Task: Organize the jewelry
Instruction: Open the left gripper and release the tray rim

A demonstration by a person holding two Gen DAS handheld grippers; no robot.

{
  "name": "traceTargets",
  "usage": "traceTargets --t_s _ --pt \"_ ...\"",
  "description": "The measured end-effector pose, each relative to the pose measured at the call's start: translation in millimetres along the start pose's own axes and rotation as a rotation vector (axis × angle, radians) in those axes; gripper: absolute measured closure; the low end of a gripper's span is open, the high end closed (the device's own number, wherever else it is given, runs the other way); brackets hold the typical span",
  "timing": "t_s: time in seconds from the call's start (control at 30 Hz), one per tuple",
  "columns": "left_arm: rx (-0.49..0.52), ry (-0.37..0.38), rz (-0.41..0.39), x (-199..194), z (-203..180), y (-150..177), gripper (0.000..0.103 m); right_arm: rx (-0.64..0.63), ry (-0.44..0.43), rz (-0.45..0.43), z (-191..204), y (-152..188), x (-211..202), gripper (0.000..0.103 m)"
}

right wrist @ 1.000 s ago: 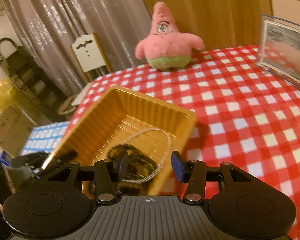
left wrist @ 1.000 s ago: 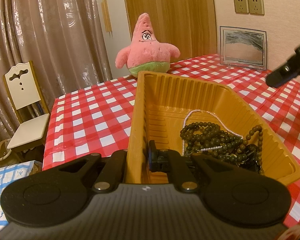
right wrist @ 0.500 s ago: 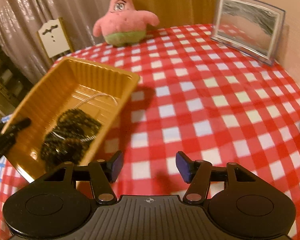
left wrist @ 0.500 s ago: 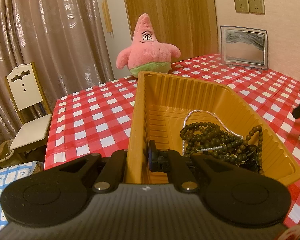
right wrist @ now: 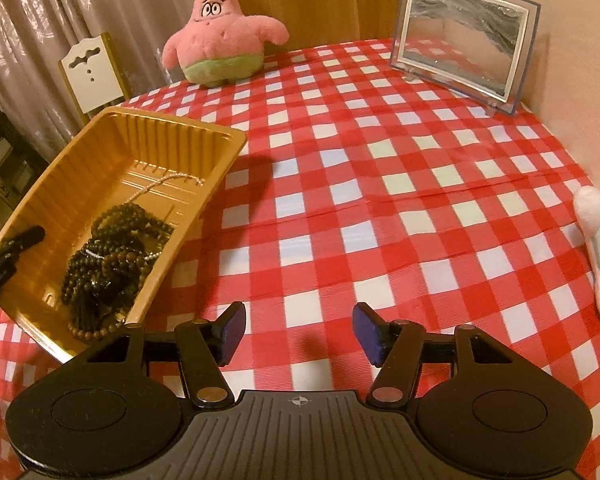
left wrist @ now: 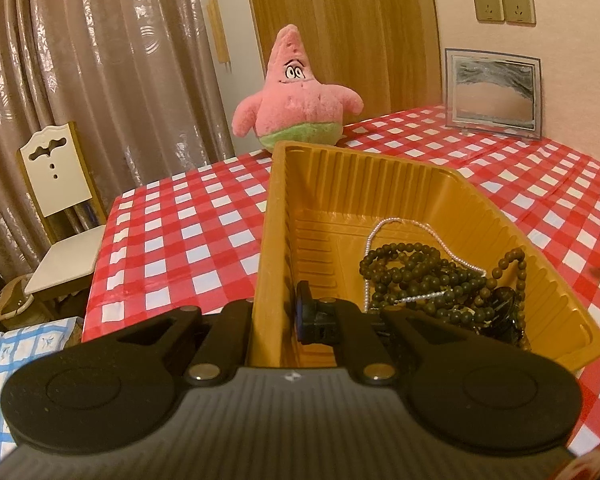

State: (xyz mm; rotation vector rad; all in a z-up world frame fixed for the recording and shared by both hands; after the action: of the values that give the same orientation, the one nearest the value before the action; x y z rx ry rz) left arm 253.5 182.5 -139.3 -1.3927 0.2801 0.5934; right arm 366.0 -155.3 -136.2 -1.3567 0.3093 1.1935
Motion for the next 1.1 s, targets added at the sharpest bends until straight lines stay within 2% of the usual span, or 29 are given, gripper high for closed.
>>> traceTargets --t_s 0.43,0.67,0.8,0.87,0.9,1.1 --pt "-0.061 -0.034 0.038 3 -1 6 0.098 -0.016 0.002 -0.002 -16 -4 -10 0.043" --pt "-0.15 -0.022 0.117 8 -1 19 0.095 -0.033 0.0 0.005 -17 0 -13 0.043" --pt "-0.166 -0.012 0.165 10 -2 32 0.082 -0.04 0.0 0.012 -18 4 -15 0.043" --pt "-0.159 -0.022 0.159 5 -3 36 0.061 -0.041 -0.003 0.012 -19 6 -17 0.043" --pt "-0.16 -0.027 0.153 2 -2 37 0.055 -0.041 -0.004 0.011 -19 7 -18 0.043" --pt "-0.202 -0.048 0.151 -16 5 38 0.045 -0.05 -0.02 0.021 -17 16 -22 0.043"
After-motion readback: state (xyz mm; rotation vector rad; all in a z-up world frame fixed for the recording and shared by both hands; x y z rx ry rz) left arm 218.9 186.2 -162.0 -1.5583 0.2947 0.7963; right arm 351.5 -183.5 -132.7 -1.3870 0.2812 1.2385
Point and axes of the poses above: each gripper's, at about its wrist camera, not at the fingertips, and x roughly the way its jaws point, z to its left, y to its underside, the point moved 3 cm from there along x, roughly the way its jaws point, and after that the axes turned 2 degrees about -y, right-handed, at the moved point
